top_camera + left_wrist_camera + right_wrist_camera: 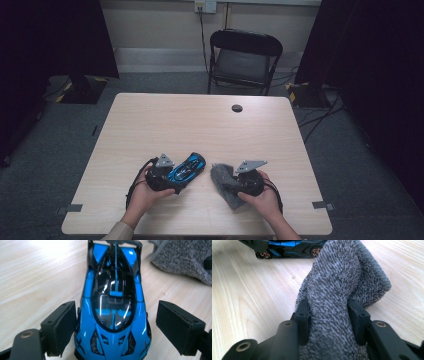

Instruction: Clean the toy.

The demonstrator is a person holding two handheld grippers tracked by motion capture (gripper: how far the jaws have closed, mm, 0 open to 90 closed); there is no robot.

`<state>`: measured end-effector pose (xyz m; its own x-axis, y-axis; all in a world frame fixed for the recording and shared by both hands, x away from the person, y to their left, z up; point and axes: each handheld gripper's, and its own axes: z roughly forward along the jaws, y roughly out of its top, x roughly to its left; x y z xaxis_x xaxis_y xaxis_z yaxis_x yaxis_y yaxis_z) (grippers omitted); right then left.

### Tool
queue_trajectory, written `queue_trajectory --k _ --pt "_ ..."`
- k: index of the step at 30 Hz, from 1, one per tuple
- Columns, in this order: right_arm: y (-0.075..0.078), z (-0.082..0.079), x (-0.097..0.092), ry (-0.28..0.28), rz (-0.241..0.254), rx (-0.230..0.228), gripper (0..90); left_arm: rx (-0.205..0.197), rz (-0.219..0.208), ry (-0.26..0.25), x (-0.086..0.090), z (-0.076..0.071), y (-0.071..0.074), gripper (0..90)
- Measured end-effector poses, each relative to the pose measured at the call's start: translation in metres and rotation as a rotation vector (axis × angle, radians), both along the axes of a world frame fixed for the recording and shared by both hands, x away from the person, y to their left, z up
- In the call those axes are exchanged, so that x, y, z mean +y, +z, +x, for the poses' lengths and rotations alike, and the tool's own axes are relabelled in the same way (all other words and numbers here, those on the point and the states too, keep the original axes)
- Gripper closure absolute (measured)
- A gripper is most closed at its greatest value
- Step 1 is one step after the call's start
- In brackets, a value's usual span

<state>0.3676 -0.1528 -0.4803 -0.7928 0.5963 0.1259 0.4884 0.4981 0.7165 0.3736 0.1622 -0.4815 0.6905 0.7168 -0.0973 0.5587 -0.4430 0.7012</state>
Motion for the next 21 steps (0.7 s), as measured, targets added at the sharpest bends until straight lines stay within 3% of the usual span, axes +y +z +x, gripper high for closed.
queue_trajectory --k 4,6,11,13,14,15,21 --pt "0.000 0.001 0.000 0.007 -0.001 -0.001 59.6 0.008 0.015 0.008 0.001 0.002 -0.006 16.3" --pt "0.000 0.001 0.001 0.007 0.000 0.002 59.8 0.017 0.002 0.006 0.002 0.003 -0.010 15.8" --pt "-0.001 0.002 0.000 0.009 0.006 0.006 60.1 -0.007 -0.002 -0.004 0.000 0.005 -0.012 15.9" --pt "-0.001 0.002 0.000 0.007 0.007 0.006 60.3 -0.031 0.020 -0.016 -0.003 0.005 -0.012 16.4" --pt "-0.001 0.002 0.000 0.008 0.006 0.004 60.4 -0.035 0.013 -0.032 -0.005 0.004 -0.012 20.4" --pt "-0.001 0.002 0.000 0.008 0.006 0.003 60.5 -0.045 0.038 -0.038 -0.006 0.004 -0.012 23.3" --pt "-0.001 0.001 -0.002 0.006 0.007 0.003 62.3 -0.042 0.036 -0.037 -0.011 0.007 -0.012 24.0"
